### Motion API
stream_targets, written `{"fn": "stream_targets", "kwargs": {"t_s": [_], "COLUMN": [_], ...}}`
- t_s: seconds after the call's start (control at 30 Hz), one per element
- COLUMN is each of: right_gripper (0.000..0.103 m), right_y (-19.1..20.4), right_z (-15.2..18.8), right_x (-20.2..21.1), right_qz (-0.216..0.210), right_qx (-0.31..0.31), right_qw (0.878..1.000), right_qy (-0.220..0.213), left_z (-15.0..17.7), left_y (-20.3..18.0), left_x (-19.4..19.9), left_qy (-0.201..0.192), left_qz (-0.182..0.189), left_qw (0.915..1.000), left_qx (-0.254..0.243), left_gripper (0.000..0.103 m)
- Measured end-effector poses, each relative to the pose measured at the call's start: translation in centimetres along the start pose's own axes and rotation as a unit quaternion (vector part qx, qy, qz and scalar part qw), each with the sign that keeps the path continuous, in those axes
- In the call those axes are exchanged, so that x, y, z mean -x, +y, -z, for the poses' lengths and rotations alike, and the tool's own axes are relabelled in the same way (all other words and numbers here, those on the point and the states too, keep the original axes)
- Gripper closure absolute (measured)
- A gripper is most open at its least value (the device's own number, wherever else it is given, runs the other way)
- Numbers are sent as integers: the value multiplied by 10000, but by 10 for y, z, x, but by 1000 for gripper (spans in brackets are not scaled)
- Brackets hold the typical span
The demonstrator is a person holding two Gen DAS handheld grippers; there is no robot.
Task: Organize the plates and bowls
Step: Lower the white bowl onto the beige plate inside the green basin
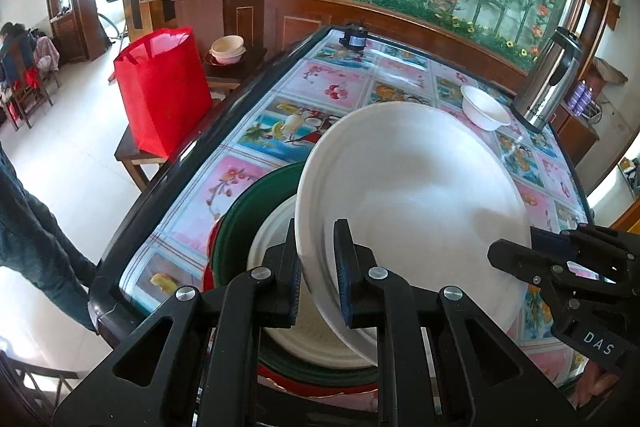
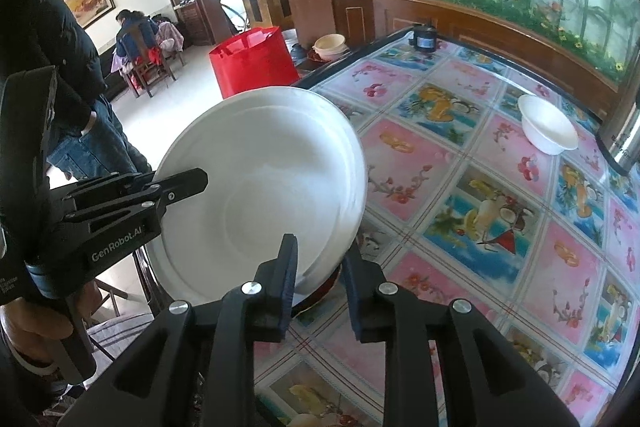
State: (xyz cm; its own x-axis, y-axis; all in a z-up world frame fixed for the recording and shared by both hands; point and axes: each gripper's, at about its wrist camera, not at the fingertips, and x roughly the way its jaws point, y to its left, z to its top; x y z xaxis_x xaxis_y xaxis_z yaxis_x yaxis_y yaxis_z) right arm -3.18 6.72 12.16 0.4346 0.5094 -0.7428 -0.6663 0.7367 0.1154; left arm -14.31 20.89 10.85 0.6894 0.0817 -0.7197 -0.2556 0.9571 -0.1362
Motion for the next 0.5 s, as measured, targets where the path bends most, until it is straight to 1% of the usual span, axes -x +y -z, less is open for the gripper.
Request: {"fn": "stream_targets", "kwargs": {"t_s": [0.3, 0.5], "right_gripper": [78, 77], "right_y": [15, 23], "right_z": [0, 0], "right_x": [-8, -19], "right_qz": [-90, -135], "right_qx": [90, 162], "right_qw": [9999, 9995], "right_qy": [97, 244], "left_z": [8, 15], "left_y": [16, 25], "left_x": [-6, -12], "left_qy": [137, 224], "left_qz": [-69, -134], "left_qw": [9999, 9996], "left_qx": [76, 125], "left_gripper": [88, 88]}}
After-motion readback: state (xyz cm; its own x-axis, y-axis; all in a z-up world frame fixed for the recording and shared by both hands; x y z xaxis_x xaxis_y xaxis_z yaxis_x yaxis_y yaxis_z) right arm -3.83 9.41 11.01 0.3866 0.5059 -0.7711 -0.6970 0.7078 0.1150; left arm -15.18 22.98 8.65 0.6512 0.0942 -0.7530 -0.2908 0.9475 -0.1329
